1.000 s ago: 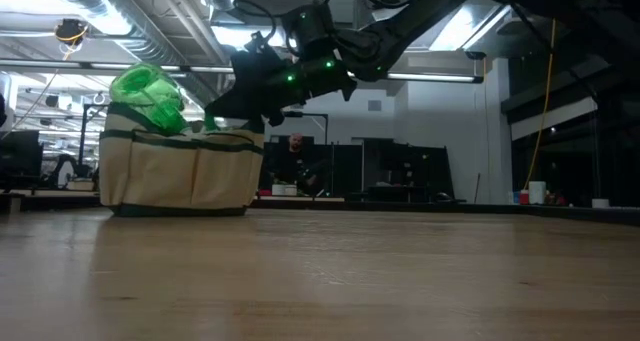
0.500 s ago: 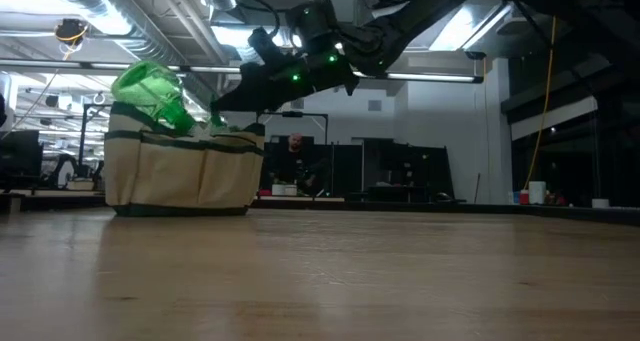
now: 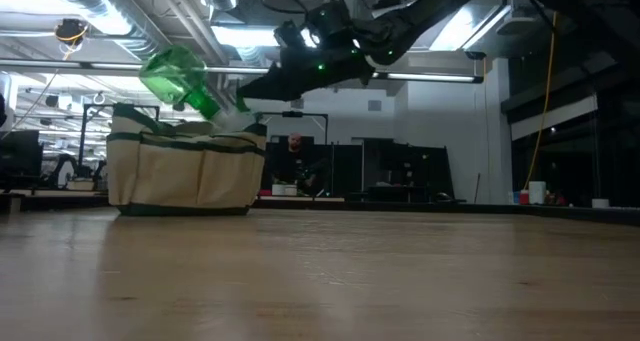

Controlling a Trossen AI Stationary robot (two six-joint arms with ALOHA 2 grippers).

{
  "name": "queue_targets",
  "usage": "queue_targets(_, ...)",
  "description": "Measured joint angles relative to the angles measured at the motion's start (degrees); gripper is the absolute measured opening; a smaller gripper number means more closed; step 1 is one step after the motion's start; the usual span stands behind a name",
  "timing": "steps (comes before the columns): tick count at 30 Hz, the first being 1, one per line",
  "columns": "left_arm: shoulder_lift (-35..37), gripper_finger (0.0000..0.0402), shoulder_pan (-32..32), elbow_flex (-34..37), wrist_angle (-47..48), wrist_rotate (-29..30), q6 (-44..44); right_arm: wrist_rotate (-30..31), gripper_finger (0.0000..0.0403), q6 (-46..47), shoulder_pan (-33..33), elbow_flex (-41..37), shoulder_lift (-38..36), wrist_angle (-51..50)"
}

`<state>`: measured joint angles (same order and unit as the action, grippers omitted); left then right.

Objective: Pick & Place Garden tools in Gardening bag
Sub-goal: Put the green spray bottle into the white gardening bag

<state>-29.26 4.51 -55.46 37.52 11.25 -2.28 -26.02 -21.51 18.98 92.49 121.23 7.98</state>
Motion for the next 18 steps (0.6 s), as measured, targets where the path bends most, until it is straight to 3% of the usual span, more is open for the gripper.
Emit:
queue_targets(12,0.0,0.0162,0.0,0.0,0.4,0.0,0.1,-0.8,0.0026,-10.6,1.5,-1.2,0.1,-8.6)
queue_targets(18,0.0,0.0166,0.0,0.0,0.4,0.0,0.0,16.9,0.0026,-11.3,-0.4,-1.2,0.1,-9.9)
